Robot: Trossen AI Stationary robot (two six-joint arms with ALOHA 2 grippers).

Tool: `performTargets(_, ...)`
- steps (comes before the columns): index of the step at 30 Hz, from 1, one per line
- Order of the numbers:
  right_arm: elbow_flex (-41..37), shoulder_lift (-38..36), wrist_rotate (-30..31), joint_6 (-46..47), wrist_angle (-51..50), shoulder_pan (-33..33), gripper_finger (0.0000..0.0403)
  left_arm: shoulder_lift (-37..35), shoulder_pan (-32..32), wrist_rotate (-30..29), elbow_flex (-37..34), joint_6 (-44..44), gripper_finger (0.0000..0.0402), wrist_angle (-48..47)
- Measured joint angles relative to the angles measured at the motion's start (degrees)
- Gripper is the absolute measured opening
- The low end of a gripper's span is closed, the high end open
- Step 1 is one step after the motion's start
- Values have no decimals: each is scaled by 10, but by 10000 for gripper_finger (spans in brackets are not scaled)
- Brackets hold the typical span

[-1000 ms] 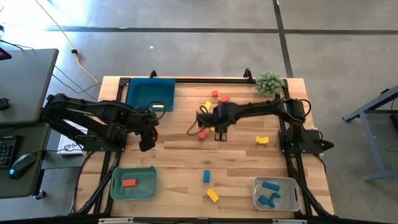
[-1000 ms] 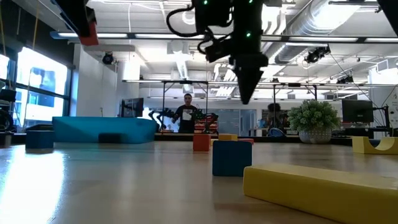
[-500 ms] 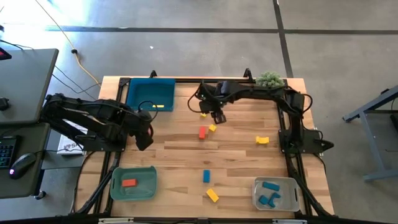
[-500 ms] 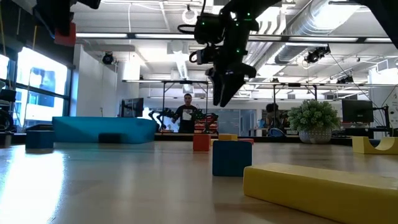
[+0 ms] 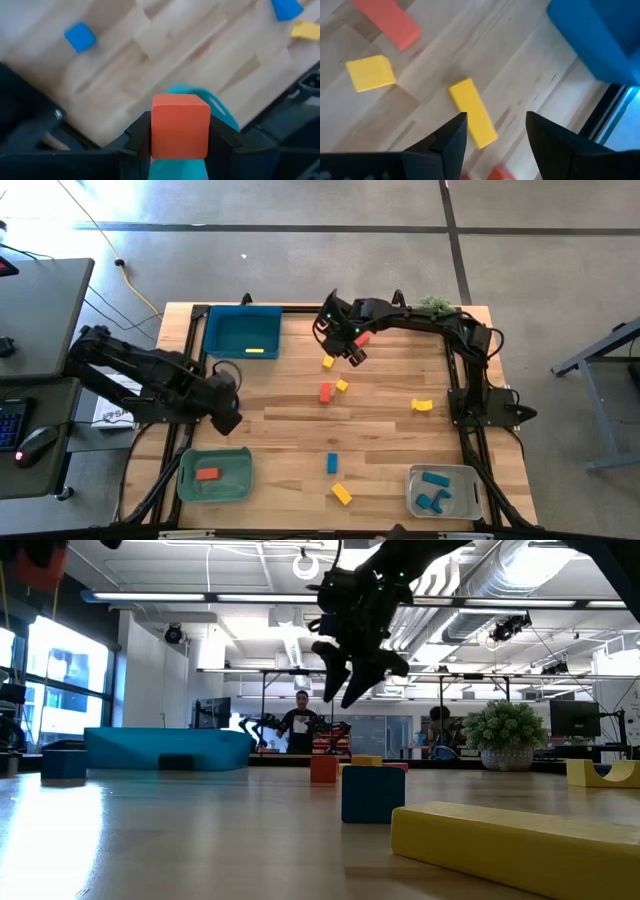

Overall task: Sort & place blocks by color
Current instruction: Put the bottom orange block into the green bin

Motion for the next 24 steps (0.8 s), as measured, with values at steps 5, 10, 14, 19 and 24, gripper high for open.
performTargets(5,0,5,-21,-26,14,-9,191,18,-61,30,0,-79,104,4)
performTargets(10,0,26,-28,-41,22,-12,191,53,-112,53,0,-126,105,14)
performTargets(14,0,41,-25,-67,22,-12,191,80,-140,61,0,-150,127,32)
performTargets(19,0,61,-26,-66,19,-12,191,118,-161,62,0,-155,136,73)
performTargets(24,0,79,-26,-66,17,-13,191,159,-172,62,0,-159,129,88)
